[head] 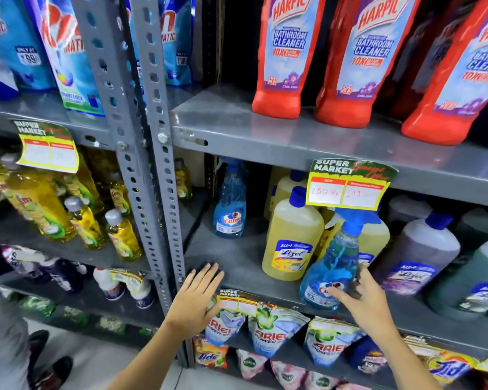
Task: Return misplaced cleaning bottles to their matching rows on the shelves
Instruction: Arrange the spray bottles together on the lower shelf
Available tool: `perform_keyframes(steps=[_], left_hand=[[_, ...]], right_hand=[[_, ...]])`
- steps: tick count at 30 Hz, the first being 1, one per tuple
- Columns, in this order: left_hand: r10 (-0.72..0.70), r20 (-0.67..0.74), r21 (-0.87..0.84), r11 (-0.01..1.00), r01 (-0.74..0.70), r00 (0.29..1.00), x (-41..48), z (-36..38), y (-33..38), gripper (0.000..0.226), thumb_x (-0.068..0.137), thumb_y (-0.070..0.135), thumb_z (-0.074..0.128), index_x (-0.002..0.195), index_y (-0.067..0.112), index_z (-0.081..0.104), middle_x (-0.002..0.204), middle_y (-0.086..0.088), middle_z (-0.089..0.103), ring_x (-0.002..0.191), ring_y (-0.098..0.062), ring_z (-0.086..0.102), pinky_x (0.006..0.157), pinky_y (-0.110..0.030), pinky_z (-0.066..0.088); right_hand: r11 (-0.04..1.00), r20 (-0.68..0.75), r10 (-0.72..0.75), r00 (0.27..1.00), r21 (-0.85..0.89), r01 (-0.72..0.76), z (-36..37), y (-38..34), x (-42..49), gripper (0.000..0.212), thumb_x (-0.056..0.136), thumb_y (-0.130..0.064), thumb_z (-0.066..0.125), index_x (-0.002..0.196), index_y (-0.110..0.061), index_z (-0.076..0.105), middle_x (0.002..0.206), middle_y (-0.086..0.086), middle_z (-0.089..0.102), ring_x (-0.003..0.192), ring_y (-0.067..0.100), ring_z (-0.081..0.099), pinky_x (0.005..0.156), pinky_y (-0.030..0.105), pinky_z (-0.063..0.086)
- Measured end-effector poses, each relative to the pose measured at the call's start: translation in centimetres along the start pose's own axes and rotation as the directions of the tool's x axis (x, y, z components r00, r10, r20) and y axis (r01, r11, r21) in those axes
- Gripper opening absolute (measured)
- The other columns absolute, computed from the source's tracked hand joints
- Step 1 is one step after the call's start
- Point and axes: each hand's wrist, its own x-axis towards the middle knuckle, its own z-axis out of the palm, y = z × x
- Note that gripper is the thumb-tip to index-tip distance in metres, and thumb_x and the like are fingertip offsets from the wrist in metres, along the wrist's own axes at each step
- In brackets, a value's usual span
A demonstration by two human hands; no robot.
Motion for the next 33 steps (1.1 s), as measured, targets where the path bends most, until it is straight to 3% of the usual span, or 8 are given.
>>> perform_keyframes(steps=[6,11,16,20,26,30,33], left_hand=[[0.011,-0.023,-0.010,1.000,-0.011,1.000,0.0,0.3,-0.2,0.066,0.098,0.052,0.033,0.150,0.012,0.030,0.157,-0.008,0.029,0.144,-0.026,0.026,0.115,-0.042,0.010],[-0.002,-0.044,-0.048,0.999,0.000,0.999,-0.1,0.7,-0.2,0.065,0.100,0.053,0.029,0.152,0.014,0.026,0.159,-0.005,0.023,0.147,-0.024,0.018,0.117,-0.042,0.008],[-0.092,-0.064,-0.098,0.992,0.086,0.994,0.4,1.3,0.8,0.060,0.100,0.049,0.026,0.145,0.013,0.041,0.153,-0.008,0.039,0.142,-0.025,0.032,0.116,-0.043,0.010],[-0.159,-0.059,-0.083,0.985,0.154,0.985,0.7,2.3,1.1,0.055,0.101,0.044,0.029,0.146,0.014,0.040,0.153,-0.008,0.038,0.142,-0.025,0.031,0.117,-0.044,0.010],[-0.155,-0.080,-0.082,0.986,0.148,0.985,0.8,3.0,1.0,0.054,0.101,0.044,0.031,0.144,0.014,0.041,0.153,-0.009,0.039,0.142,-0.026,0.032,0.117,-0.044,0.011],[-0.152,-0.091,-0.078,0.986,0.146,0.984,0.8,3.0,0.9,0.055,0.100,0.045,0.031,0.141,0.012,0.046,0.149,-0.009,0.044,0.139,-0.026,0.038,0.115,-0.044,0.013],[-0.159,-0.111,-0.078,0.985,0.151,0.981,0.7,3.2,1.0,0.055,0.100,0.045,0.030,0.141,0.012,0.047,0.149,-0.009,0.045,0.139,-0.026,0.038,0.115,-0.045,0.015]], right_hand=[[0.999,-0.012,-0.027,1.000,-0.030,0.027,3.2,-1.1,-0.3,0.064,0.073,-0.007,0.085,0.123,-0.030,0.051,0.101,-0.017,0.070,0.083,-0.010,0.068,0.066,0.008,0.051],[0.996,0.000,-0.056,0.998,-0.071,0.056,6.8,-2.5,-0.3,0.063,0.072,-0.024,0.087,0.121,-0.037,0.050,0.100,-0.017,0.073,0.086,-0.001,0.071,0.070,0.027,0.060],[0.982,-0.002,-0.121,0.993,-0.143,0.120,10.6,-4.3,-0.5,0.062,0.074,-0.036,0.083,0.127,-0.031,0.052,0.105,-0.013,0.072,0.097,0.009,0.070,0.079,0.041,0.060],[0.971,-0.029,-0.137,0.990,-0.204,0.128,12.7,-5.6,-0.5,0.057,0.077,-0.037,0.082,0.125,-0.025,0.054,0.107,-0.011,0.071,0.099,0.010,0.069,0.079,0.037,0.061],[0.942,-0.002,-0.147,0.989,-0.307,0.139,13.8,-7.0,-0.1,0.061,0.081,-0.040,0.078,0.128,-0.012,0.051,0.116,0.001,0.071,0.101,0.017,0.069,0.078,0.036,0.060],[0.861,-0.043,-0.193,0.980,-0.487,0.148,12.5,-9.1,0.4,0.057,0.073,-0.058,0.076,0.111,-0.020,0.057,0.092,-0.003,0.074,0.079,0.019,0.069,0.059,0.031,0.054],[0.835,-0.115,-0.260,0.959,-0.526,0.164,11.4,-11.5,1.2,0.075,0.071,-0.059,0.078,0.127,-0.013,0.059,0.088,0.004,0.075,0.078,0.025,0.070,0.063,0.034,0.056]])
